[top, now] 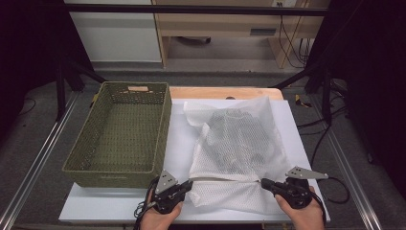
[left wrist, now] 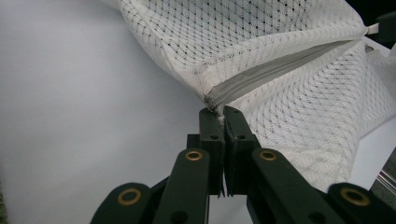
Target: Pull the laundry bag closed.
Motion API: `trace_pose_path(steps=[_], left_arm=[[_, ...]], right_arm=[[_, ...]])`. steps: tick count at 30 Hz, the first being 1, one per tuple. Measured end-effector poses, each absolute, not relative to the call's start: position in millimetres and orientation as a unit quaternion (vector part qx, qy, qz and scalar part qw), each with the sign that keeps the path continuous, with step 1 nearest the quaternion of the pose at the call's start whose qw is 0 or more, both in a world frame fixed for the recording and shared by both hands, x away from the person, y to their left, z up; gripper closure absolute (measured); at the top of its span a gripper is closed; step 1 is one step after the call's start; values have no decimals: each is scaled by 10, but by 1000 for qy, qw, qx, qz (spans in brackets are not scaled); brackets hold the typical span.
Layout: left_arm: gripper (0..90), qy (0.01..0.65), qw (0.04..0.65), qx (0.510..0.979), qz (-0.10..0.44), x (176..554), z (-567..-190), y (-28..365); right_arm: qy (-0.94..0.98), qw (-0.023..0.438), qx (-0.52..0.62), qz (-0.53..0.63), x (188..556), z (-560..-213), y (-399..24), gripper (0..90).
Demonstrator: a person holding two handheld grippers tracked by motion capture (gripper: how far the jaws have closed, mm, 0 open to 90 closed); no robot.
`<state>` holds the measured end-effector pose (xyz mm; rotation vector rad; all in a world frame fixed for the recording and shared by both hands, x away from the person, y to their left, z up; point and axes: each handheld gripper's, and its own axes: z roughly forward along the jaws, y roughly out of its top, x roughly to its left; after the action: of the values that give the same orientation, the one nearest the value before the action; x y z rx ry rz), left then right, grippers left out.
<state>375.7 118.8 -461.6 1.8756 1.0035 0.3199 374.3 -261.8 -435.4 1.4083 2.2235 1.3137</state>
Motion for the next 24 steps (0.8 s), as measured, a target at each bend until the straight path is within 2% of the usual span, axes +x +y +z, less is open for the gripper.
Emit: trace_pose_path(steps=[24], left_arm=[[880, 412, 476, 765, 135, 3757, -4613, 1194]], right_arm=[[740, 117, 497, 438, 3697, -4352, -3021, 868]])
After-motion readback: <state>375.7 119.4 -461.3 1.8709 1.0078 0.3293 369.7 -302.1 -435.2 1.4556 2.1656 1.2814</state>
